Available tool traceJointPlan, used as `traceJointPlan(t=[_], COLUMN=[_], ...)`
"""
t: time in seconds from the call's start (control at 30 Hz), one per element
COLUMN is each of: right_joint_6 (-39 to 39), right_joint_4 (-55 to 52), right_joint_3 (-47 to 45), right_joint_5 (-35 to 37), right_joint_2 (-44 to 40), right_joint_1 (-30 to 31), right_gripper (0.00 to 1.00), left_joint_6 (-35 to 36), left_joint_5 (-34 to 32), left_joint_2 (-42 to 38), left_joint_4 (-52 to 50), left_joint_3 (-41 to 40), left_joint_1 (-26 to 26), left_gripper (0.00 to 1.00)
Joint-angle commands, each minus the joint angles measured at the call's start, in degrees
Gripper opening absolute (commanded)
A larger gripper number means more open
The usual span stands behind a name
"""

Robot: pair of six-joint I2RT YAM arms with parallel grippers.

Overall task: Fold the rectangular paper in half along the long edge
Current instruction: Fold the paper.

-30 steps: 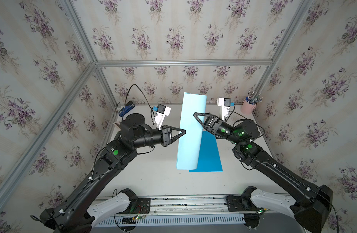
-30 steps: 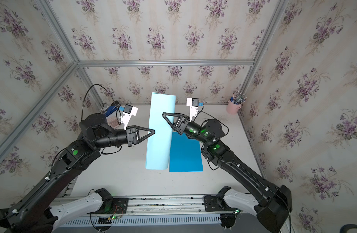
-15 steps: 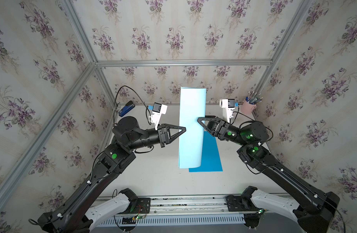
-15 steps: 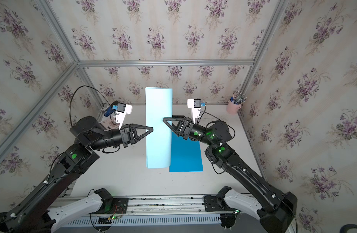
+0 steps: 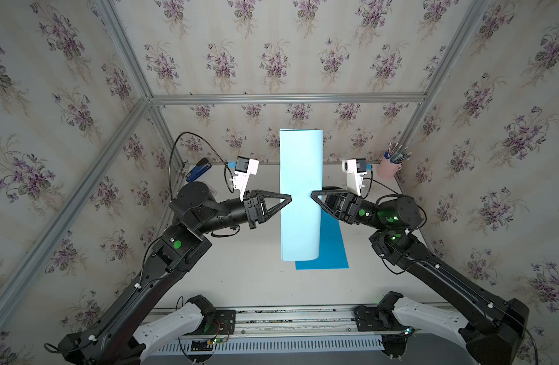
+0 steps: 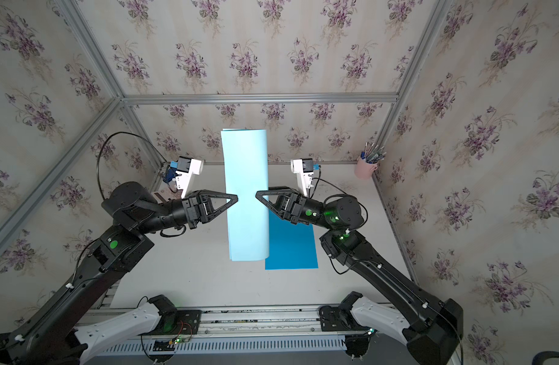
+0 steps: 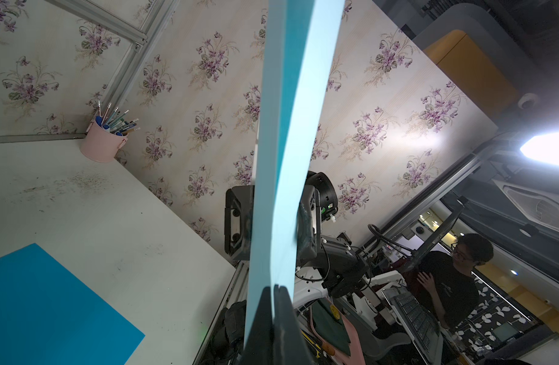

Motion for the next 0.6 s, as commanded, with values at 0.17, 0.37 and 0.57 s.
traceJointPlan(t=[0.17, 0.37, 0.57], right_joint_6=[6.69, 5.88, 5.07], right_joint_4=[10.96, 9.59, 8.53], right_joint_3=[-1.34, -1.18, -1.57], right_joint_5=[-1.72, -1.82, -0.77], right_joint_2=[1.61, 1.7, 1.26], right_joint_1=[0.02, -0.06, 0.02], right_gripper=[0.39, 0.39, 0.34], left_joint_6=[-0.24, -0.15, -0.17], left_joint_5=[0.42, 0.44, 0.38], left_joint_2=[0.2, 0.16, 0.53], left_joint_4=[1.87, 1.55, 1.45], left_joint_3=[0.52, 0.69, 0.68], left_joint_1=[-0.06, -0.06, -0.02], left_gripper=[0.0, 0.01, 0.09])
